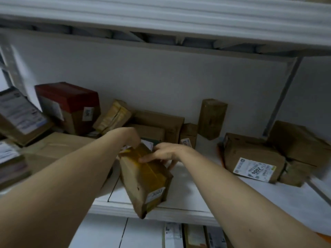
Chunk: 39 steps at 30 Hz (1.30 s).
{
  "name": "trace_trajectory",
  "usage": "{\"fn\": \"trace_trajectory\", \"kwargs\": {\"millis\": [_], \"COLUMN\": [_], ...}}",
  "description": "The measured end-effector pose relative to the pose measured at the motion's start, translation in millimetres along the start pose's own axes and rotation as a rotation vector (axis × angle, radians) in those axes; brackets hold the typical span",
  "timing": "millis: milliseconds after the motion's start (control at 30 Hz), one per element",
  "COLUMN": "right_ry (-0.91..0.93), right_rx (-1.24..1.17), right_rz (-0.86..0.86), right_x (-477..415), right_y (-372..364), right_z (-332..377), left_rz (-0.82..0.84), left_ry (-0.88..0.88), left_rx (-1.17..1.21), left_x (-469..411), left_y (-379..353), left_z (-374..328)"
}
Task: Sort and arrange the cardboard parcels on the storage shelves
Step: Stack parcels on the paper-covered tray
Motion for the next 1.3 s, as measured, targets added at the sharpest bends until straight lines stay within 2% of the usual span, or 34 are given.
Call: {"fn": "trace_trajectory", "kwargs": {"millis": [167,267,367,467,533,633,800,900,1033,1167,1300], "right_ry": [-0.05,-0.064,-0.075,-0.04,-0.034,-0.02,0.062,0.069,0.023,0.021,0.011], "right_rx": [0.284,0.288,0.072,-0.423,-0.647,-0.826,-1.212,-1.322,-1.326,-1.331,-1.313], "right_rz": [0.106,0.091,0.005,-0.116,-0.172,-0.287,-0.496,-0.56,-0.629,-0.664,-0.612], "right_x": [0.6,0.6,6.4,22.2,36.2,54.3,72.4,82.9,101.9,125.8,149.6], "right_y": [-20.3,-23.4,-12.1,4.7,12.4,17.2,27.9,33.0,34.0,34.0,33.0], "right_z": [26.6,28.3,13.8,-7.5,-23.5,-48.7,-86.1,-107.9,-130.9,-147.6,-158.0], "left_rz": [0.112,0.083,0.023,-0.014,-0.006,0.095,0.391,0.535,0.669,0.676,0.634], "left_ry": [0.102,0.087,0.08,0.047,0.029,0.028,0.089,0.019,-0.125,-0.222,-0.272], "left_rx": [0.154,0.308,0.502,0.666,0.755,0.849,1.054,1.035,1.011,0.931,0.897], "left_x": [-5.5,-7.8,-12.8,-13.5,-7.9,-1.0,-0.3,5.3,18.6,33.8,44.3], "left_y": [-13.1,-14.3,-14.4,-12.1,-12.8,-19.5,-40.1,-49.9,-58.6,-64.4,-71.3], "left_z": [23.3,29.4,31.1,27.4,20.2,4.6,-18.9,-41.9,-71.5,-98.1,-119.7]}}
Point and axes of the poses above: each hand's wrist, its own x-axis away from the middle knuckle, its own y-axis out of the back of the hand, z = x × y, the point moved 2 cm from there along -x, towards the middle knuckle, and after that the axes turned 7 degrees about y, right-handed, at the moved point
